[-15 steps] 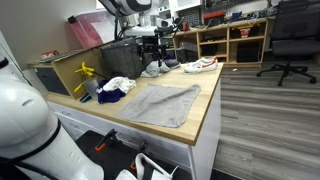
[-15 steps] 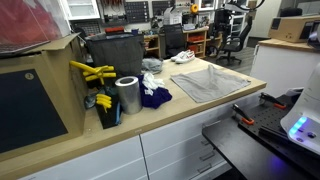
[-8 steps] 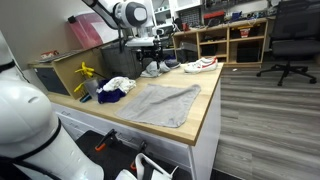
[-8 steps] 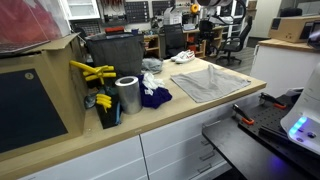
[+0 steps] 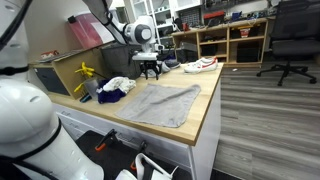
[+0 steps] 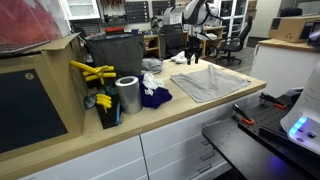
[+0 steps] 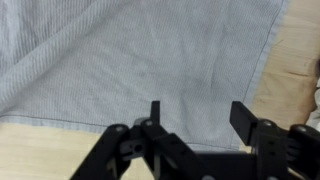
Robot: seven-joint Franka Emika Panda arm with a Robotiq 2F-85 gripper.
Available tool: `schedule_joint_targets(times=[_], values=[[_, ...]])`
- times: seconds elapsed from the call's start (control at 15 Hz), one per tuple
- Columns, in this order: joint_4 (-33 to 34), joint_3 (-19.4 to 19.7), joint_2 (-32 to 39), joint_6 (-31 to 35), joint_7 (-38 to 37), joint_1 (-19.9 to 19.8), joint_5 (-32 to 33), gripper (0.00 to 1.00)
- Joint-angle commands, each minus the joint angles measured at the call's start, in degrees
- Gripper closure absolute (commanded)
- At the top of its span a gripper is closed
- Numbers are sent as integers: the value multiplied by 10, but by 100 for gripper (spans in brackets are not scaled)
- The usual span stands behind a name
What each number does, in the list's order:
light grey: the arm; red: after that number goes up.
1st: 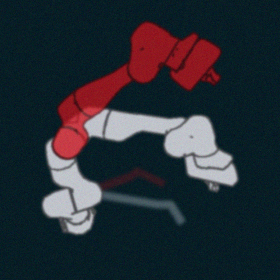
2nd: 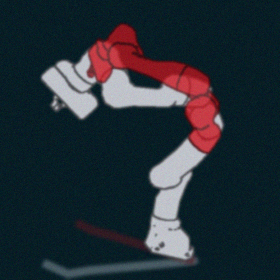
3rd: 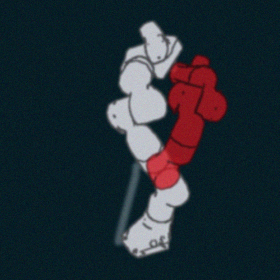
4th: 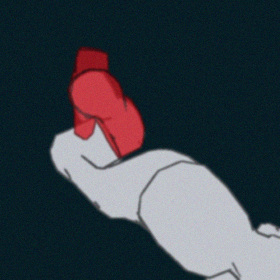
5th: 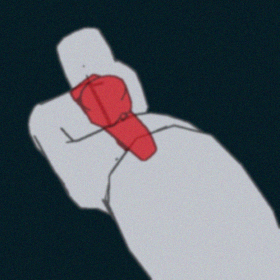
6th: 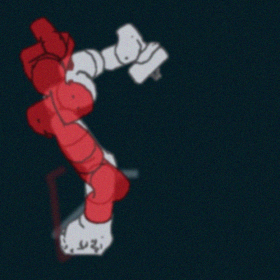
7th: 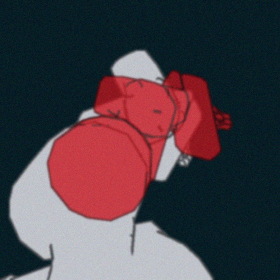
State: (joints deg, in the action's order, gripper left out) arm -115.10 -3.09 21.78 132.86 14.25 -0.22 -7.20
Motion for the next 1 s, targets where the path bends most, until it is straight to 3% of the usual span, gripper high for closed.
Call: schedule_joint_targets(times=[0.0,0.4,0.93], values=[[57,-3,57,-1,-14,-3,5,58],[108,-8,127,0,-22,-3,3,99],[140,-32,180,4,-28,0,-6,100]])
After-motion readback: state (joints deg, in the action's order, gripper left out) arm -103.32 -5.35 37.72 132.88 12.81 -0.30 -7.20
